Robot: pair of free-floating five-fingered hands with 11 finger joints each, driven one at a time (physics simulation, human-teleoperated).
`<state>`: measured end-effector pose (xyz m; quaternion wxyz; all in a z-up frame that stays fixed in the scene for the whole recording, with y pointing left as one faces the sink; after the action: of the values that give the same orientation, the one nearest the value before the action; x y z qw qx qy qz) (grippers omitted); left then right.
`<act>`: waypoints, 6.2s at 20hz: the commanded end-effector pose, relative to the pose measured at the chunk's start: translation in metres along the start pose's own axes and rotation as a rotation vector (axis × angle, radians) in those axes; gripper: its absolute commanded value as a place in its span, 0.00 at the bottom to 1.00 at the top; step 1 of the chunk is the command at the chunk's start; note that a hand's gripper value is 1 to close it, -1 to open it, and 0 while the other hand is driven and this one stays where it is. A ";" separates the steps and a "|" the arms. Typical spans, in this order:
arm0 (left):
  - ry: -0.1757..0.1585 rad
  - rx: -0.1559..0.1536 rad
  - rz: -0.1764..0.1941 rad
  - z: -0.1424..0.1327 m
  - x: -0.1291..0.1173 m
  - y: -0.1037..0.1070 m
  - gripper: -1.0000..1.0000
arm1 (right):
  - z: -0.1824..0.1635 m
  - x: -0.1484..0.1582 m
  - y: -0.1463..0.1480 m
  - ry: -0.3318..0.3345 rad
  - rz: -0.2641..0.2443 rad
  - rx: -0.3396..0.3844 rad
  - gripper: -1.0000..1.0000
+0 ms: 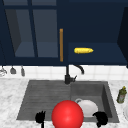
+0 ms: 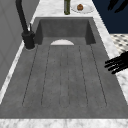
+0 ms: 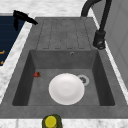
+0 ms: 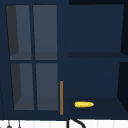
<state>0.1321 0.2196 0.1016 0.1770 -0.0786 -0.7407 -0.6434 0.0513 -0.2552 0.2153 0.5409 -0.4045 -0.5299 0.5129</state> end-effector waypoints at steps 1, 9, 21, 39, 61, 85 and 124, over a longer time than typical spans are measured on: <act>0.000 -0.001 0.000 -0.002 0.000 0.000 0.00 | 0.000 0.000 0.000 0.000 0.000 0.000 0.50; -0.003 -0.006 -0.017 -0.001 0.000 0.000 0.50 | 0.002 -0.005 -0.007 -0.016 -0.001 0.013 0.00; 0.007 -0.019 0.101 0.000 0.011 0.002 0.50 | 0.006 -0.041 -0.035 -0.014 -0.007 0.018 0.00; 0.011 -0.015 0.100 0.000 0.012 0.002 0.50 | -0.004 -0.125 -0.072 -0.066 0.002 0.150 0.00; 0.012 -0.014 0.095 0.000 0.011 0.002 0.50 | -0.104 -0.218 -0.110 0.032 0.146 0.386 0.00; 0.012 -0.014 0.094 0.000 0.011 0.002 0.50 | -0.116 -0.351 -0.074 0.000 0.172 0.291 0.00; 0.012 -0.014 0.094 0.000 0.011 0.002 0.50 | -0.210 -0.426 0.023 0.005 0.086 0.519 0.00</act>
<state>0.1223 0.2190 0.1076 0.2109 -0.1107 -0.7306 -0.6399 0.2806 -0.6416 0.1112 0.6011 -0.2945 -0.3702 0.6441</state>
